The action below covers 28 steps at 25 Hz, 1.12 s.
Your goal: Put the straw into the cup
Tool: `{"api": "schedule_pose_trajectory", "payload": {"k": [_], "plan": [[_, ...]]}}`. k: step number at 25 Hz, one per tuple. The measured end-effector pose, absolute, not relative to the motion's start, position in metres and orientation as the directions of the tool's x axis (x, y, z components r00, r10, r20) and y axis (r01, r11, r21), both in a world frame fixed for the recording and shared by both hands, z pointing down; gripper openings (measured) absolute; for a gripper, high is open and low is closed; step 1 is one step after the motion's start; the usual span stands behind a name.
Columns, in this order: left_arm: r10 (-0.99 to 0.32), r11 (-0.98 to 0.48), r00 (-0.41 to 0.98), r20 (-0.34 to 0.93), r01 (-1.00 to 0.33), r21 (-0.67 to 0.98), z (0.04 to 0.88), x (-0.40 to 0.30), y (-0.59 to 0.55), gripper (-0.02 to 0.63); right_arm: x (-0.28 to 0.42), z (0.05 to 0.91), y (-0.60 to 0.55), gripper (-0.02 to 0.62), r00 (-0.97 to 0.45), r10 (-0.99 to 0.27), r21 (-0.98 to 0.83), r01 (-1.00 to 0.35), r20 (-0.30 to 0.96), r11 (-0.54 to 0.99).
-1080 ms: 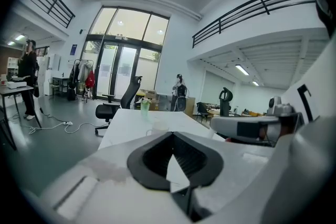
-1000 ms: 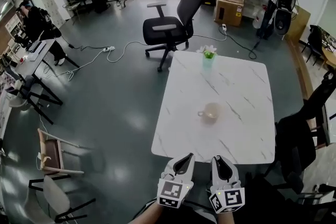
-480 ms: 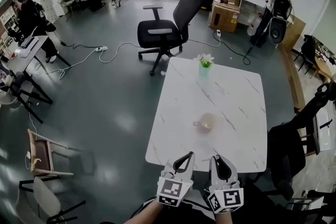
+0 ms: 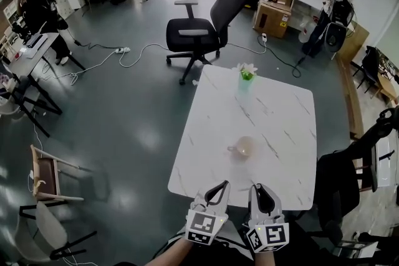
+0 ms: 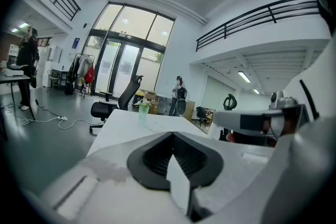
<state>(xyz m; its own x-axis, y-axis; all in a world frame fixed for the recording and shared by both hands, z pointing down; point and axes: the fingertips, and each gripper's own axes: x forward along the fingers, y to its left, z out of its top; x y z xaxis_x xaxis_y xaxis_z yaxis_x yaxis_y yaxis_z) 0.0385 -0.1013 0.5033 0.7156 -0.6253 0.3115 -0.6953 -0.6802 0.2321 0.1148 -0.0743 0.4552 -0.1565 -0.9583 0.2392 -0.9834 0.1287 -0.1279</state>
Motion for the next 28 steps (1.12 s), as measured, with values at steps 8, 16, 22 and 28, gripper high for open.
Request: {"api": "schedule_pose_trajectory", "payload": {"k": [8, 16, 22, 28], "plan": [[-0.614, -0.664, 0.698, 0.369, -0.709, 0.236, 0.523, 0.056, -0.103, 0.002, 0.139, 0.469, -0.103, 0.044, -0.178, -0.951, -0.149, -0.978, 0.253, 0.144], [-0.594, -0.677, 0.697, 0.403, -0.703, 0.219, 0.532, 0.075, -0.106, 0.002, 0.151, 0.476, -0.129, 0.046, -0.205, -0.948, -0.183, -0.97, 0.244, 0.163], [-0.597, -0.666, 0.683, 0.421, -0.714, 0.215, 0.539, 0.078, -0.118, 0.002, 0.162, 0.479, -0.147, 0.046, -0.207, -0.948, -0.186, -0.969, 0.241, 0.164], [-0.608, -0.643, 0.661, 0.439, -0.735, 0.217, 0.545, 0.071, -0.133, 0.002, 0.167, 0.48, -0.174, 0.046, -0.218, -0.946, -0.176, -0.968, 0.238, 0.179]]}}
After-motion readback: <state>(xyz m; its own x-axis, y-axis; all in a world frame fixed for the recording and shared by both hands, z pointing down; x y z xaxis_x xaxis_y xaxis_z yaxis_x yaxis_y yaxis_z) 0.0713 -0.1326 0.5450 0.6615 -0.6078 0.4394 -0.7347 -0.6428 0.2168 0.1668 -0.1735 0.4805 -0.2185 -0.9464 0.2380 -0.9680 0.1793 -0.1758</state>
